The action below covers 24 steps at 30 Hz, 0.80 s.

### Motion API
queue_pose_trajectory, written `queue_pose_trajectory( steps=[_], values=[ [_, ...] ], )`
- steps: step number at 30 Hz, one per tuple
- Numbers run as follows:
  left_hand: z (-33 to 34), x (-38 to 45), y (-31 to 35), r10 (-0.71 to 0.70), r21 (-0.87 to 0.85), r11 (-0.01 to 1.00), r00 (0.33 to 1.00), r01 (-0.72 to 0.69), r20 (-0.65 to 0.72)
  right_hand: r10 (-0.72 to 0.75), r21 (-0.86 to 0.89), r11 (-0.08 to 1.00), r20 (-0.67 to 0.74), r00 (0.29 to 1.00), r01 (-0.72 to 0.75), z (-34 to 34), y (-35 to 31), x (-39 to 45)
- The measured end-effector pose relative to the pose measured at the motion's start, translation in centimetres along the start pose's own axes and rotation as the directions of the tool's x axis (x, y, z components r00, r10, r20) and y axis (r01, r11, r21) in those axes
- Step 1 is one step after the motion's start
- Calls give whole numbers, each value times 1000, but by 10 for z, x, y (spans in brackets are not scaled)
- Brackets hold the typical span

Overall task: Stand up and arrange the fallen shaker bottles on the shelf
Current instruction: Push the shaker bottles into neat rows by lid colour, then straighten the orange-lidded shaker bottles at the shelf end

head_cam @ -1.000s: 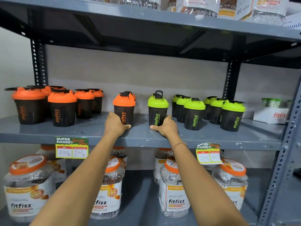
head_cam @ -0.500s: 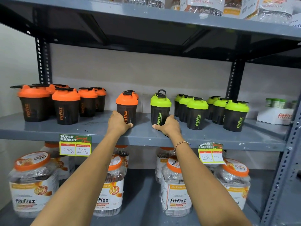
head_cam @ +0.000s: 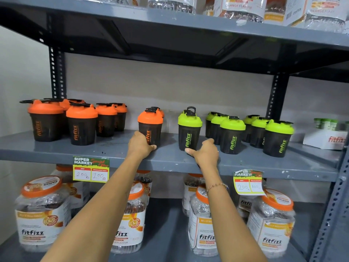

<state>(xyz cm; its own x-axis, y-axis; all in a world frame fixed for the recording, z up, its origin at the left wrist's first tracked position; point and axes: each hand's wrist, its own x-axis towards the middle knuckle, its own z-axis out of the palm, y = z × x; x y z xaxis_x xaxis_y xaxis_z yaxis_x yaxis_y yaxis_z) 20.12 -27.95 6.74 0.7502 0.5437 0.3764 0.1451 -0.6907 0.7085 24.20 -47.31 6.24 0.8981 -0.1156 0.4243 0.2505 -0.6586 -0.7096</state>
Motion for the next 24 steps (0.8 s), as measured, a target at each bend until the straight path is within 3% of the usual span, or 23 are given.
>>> queue_pose_trajectory(
  steps=[6, 10, 17, 21, 24],
  values=[
    [-13, -3, -6, -51, -103, 993, 997, 56, 50, -201, 113, 972, -66, 977, 207, 16, -21, -40],
    [-51, -8, -41, 49, -120, 990, 982, -72, -184, -311, 145, 941, 20, 950, 305, 50, -69, -67],
    [-160, 3, -135, 187, -82, 963, 851, -258, -490, -322, 169, 939, 121, 939, 300, 126, -162, -101],
    [-203, 21, -180, 91, -28, 991, 801, -133, -591, -312, 190, 940, 139, 940, 283, 160, -198, -123],
    [-223, 45, -200, -3, 9, 1000, 867, 9, -498, -276, 198, 950, 178, 945, 240, 174, -220, -132]
  ],
)
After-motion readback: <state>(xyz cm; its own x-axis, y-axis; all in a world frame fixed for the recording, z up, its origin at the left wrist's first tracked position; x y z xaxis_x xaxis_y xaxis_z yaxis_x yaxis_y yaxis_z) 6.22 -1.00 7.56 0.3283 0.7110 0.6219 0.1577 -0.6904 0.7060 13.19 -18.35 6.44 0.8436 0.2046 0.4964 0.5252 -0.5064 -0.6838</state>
